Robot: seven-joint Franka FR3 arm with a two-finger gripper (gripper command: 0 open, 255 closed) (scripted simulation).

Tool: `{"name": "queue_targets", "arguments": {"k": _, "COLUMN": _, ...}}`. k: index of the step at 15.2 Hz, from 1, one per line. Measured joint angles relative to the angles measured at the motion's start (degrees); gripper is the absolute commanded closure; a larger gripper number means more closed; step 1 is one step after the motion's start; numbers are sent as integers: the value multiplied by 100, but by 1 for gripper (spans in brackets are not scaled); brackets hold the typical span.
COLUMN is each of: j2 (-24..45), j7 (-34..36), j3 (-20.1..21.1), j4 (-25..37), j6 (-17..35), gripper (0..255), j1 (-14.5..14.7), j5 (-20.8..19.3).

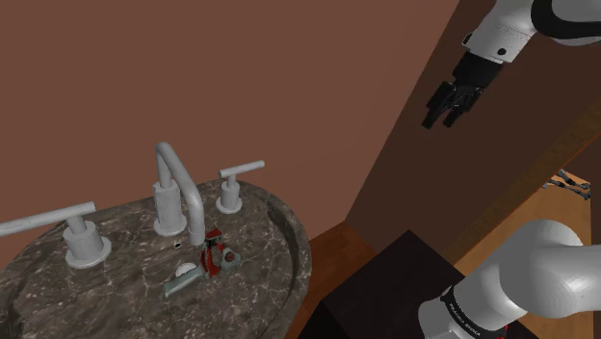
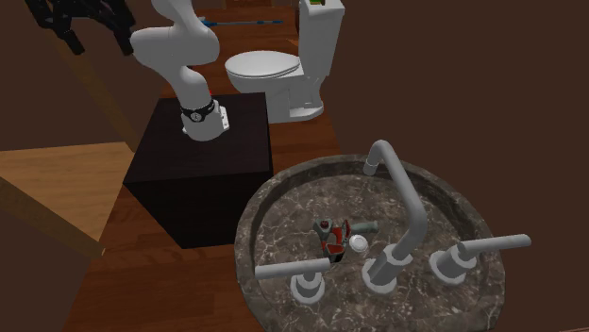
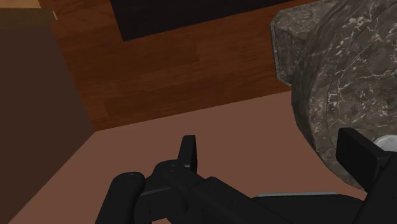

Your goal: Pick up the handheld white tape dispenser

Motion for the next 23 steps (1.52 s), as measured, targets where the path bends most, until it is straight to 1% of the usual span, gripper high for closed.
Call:
{"name": "queue_targets", "arguments": {"k": 2, "j2": 31, "j7": 44, "j3": 37, "j4": -45, "j6": 71, "gripper": 0, "j1": 13, "j5": 24}}
{"name": "queue_targets", "arguments": {"k": 4, "j2": 115, "j7": 222, "j3": 193, "j4": -158, "j6": 252, "gripper": 0, "j1": 64, "j5": 118}}
{"name": "queue_targets", "arguments": {"k": 9, "j2": 505, "j7": 727, "j3": 642, "j4": -544, "j6": 992, "gripper": 0, "j1": 218, "j5": 373}}
{"name": "queue_targets", "arguments": {"k": 14, "j2": 1092, "j7": 1229, "j3": 1092, "j4": -761, "j6": 1767, "gripper": 0, "j1": 366, "j5": 575}}
{"name": "queue_targets", "arguments": {"k": 19, "j2": 1911, "j7": 1735, "j3": 1527, "j4": -631, "j6": 2437, "gripper": 0, "j1": 465, "j5": 659}}
{"name": "queue_targets", "arguments": {"k": 23, "j2": 2653, "j7": 2184, "j3": 1870, "j4": -446, "j6": 2968, "gripper": 0, "j1": 518, "j5": 614}}
